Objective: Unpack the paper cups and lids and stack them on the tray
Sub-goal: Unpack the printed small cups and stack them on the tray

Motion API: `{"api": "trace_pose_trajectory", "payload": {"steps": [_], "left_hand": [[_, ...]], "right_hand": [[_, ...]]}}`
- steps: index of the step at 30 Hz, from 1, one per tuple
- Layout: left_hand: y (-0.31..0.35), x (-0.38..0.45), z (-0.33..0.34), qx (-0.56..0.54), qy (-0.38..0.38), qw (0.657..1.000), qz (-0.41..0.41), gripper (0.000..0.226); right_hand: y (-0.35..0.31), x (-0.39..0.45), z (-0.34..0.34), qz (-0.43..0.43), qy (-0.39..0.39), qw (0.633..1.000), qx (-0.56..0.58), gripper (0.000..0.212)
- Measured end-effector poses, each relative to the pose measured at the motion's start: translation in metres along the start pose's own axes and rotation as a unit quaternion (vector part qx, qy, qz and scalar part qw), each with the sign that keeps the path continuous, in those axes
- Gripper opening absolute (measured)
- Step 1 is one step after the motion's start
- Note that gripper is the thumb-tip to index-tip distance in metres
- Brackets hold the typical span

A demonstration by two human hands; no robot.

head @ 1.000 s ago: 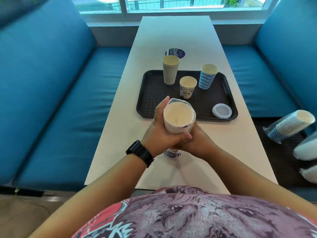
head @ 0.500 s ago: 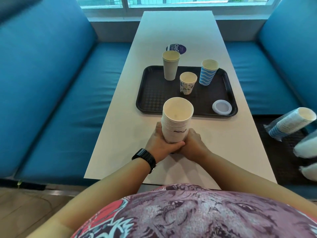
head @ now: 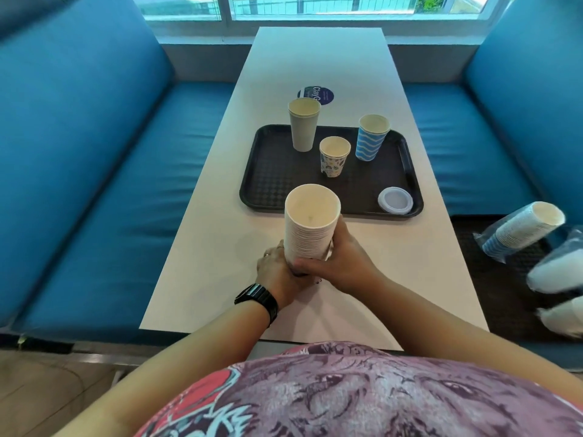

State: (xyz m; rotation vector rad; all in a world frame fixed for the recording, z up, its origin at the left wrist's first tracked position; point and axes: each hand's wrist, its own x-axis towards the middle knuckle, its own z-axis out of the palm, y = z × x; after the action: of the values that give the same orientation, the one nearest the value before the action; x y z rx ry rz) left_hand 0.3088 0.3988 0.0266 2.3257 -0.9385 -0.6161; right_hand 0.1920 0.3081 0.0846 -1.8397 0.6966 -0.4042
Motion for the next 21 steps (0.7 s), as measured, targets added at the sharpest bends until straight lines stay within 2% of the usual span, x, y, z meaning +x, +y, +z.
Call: {"api": "trace_pose_trajectory", "payload": {"steps": [1,5,8,10,12,16,18,21], "left_hand": [[0.002,-0.003,-0.003,-0.001,0.000,1.000,0.017,0.063],[0.010,-0.017,-0.011,-0.174,0.005,0.981,0.081,0.077],[0.019,-0.019,-0.012,-0.152,0.069,0.978,0.126,0.109],[0.028,-0.018,-0.017,-0.146,0.101,0.971,0.159,0.117],[0.035,-0.017,-0.022,-0.121,0.125,0.965,0.196,0.117],[0.048,-0.020,-0.026,-0.114,0.152,0.959,0.212,0.111],[0.055,-0.023,-0.027,-0.129,0.158,0.958,0.203,0.107],[0.057,-0.026,-0.027,-0.128,0.147,0.958,0.211,0.107]], "right_hand": [[0.000,0.001,0.000,0.001,0.004,1.000,-0.003,0.084],[0.001,0.006,-0.001,-0.001,-0.008,1.000,-0.005,0.081],[0.003,0.010,-0.001,0.007,-0.025,0.999,0.047,0.086],[0.004,0.011,-0.002,0.021,-0.048,0.994,0.100,0.094],[0.001,0.009,-0.006,0.039,-0.075,0.986,0.146,0.091],[-0.008,0.002,-0.019,0.060,-0.118,0.972,0.196,0.061],[-0.013,0.000,-0.025,0.061,-0.104,0.972,0.201,0.049],[-0.016,0.003,-0.041,0.009,-0.025,0.982,0.189,0.051]]}}
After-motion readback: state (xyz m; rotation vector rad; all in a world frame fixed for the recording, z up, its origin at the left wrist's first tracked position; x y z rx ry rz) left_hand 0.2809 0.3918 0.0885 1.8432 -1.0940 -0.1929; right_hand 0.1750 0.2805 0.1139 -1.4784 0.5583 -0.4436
